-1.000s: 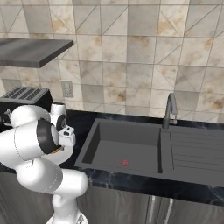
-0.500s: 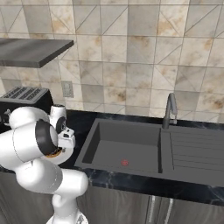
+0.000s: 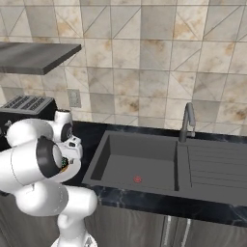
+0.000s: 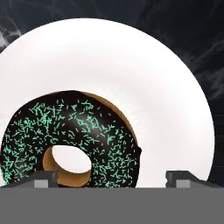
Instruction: Place the pastries on the plates.
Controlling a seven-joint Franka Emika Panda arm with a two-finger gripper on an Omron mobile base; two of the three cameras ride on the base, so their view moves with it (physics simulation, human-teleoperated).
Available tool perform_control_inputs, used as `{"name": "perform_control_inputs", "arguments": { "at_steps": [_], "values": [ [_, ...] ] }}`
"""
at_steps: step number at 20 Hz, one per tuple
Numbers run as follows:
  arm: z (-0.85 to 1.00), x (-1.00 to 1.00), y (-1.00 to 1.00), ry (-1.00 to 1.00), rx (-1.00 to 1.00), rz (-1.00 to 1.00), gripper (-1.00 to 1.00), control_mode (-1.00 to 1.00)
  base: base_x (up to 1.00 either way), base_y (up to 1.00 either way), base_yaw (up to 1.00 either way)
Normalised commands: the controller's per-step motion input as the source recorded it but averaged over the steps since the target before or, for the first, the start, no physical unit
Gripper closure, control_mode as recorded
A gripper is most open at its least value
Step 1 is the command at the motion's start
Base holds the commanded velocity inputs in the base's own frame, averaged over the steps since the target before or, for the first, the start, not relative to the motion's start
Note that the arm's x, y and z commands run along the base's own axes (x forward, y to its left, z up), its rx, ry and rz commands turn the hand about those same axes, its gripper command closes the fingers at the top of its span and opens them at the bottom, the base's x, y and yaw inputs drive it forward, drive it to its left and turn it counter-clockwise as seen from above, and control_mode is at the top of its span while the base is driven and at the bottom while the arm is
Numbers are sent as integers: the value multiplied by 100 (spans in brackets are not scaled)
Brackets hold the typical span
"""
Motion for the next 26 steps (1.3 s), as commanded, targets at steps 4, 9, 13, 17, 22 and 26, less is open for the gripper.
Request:
{"name": "perform_control_inputs", "arguments": {
  "at_steps": [4,9,13,17,22,26],
  "values": [
    [61,-12,-19,0,0,0,-100,-100,0,0,0],
    [33,-30,-55,0,-1,0,-100,-100,0,0,0],
    [46,-26,-49,0,-1,0,-100,-100,0,0,0],
    [62,-7,-13,1,0,0,-100,-100,0,0,0],
    [41,-28,-4,0,0,0,-100,-100,0,0,0],
    [29,-29,-16,0,0,0,-100,-100,0,0,0]
  ]
}}
